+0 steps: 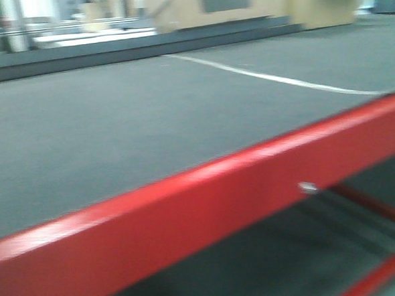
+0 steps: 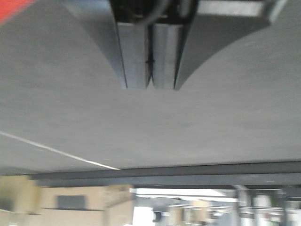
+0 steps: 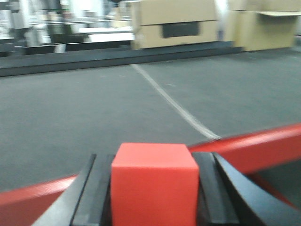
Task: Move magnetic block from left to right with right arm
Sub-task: 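Drive the base away from the table holding the cube in the right gripper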
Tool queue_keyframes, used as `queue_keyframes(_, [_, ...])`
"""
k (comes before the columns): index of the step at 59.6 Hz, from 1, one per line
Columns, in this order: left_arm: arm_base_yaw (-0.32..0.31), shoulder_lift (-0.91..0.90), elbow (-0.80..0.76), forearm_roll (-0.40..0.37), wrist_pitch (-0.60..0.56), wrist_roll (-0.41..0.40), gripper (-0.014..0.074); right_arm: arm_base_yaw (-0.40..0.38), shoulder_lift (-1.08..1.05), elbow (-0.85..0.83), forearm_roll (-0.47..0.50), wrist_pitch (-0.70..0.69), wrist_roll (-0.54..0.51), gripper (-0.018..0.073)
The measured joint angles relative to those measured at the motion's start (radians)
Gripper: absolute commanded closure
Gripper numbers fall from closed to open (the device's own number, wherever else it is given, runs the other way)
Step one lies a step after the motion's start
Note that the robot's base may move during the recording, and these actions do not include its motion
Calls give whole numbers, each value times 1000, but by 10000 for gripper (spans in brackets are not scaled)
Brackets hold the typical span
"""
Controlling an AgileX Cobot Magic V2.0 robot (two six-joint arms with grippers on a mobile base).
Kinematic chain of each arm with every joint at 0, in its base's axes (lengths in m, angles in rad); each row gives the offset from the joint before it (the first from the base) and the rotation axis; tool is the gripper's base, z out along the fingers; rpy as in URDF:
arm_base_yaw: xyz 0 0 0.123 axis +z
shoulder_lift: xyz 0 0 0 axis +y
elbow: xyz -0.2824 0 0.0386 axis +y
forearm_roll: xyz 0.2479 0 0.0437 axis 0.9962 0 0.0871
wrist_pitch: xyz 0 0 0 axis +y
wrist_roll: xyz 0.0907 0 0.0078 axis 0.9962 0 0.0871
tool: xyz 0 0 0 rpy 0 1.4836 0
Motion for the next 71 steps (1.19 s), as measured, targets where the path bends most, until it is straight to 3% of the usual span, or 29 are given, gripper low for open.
queue_keyframes(71, [6, 0, 0, 0, 0, 0, 713, 0, 0, 0, 0, 0, 0, 344])
